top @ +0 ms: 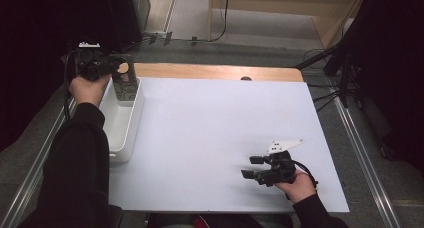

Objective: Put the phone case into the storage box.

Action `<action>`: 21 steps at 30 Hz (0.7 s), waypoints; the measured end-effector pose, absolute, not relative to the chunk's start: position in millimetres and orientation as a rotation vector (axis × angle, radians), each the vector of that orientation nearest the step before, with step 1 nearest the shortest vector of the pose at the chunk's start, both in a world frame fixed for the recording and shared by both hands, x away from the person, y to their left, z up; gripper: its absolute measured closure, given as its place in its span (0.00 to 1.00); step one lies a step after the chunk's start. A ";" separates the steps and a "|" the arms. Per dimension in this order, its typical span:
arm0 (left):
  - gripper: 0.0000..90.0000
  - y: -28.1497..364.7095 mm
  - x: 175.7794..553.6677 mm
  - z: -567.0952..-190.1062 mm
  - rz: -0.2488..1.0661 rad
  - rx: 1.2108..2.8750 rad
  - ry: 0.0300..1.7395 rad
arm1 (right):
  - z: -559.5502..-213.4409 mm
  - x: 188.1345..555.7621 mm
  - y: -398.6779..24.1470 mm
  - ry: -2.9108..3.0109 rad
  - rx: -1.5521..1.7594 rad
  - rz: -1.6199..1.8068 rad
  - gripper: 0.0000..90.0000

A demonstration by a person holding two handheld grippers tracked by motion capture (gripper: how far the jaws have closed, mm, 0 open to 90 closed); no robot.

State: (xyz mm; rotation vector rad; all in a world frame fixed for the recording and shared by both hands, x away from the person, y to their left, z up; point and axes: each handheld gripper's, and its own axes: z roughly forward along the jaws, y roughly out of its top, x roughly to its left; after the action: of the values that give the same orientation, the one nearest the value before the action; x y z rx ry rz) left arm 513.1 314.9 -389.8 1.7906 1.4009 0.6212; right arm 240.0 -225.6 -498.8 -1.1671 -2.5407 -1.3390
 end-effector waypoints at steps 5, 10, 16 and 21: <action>0.79 314.3 513.1 -392.7 0.620 1.807 1.404 | -498.8 240.7 -225.0 -2.541 -1.169 -1.340 0.34; 0.79 313.2 513.6 -396.8 0.618 1.809 1.409 | -499.5 242.8 -224.6 -2.543 -1.162 -1.336 0.34; 0.79 312.0 512.9 -402.0 0.613 1.817 1.415 | -499.4 243.1 -223.9 -2.541 -1.159 -1.340 0.34; 0.79 314.1 512.7 -403.3 0.612 1.812 1.420 | -499.2 242.3 -223.9 -2.543 -1.155 -1.338 0.34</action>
State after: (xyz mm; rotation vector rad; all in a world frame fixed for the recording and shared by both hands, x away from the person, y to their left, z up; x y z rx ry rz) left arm 512.7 314.1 -403.3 1.8121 1.4195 0.6119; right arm 242.3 -223.9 -499.2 -1.1547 -2.5426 -1.3379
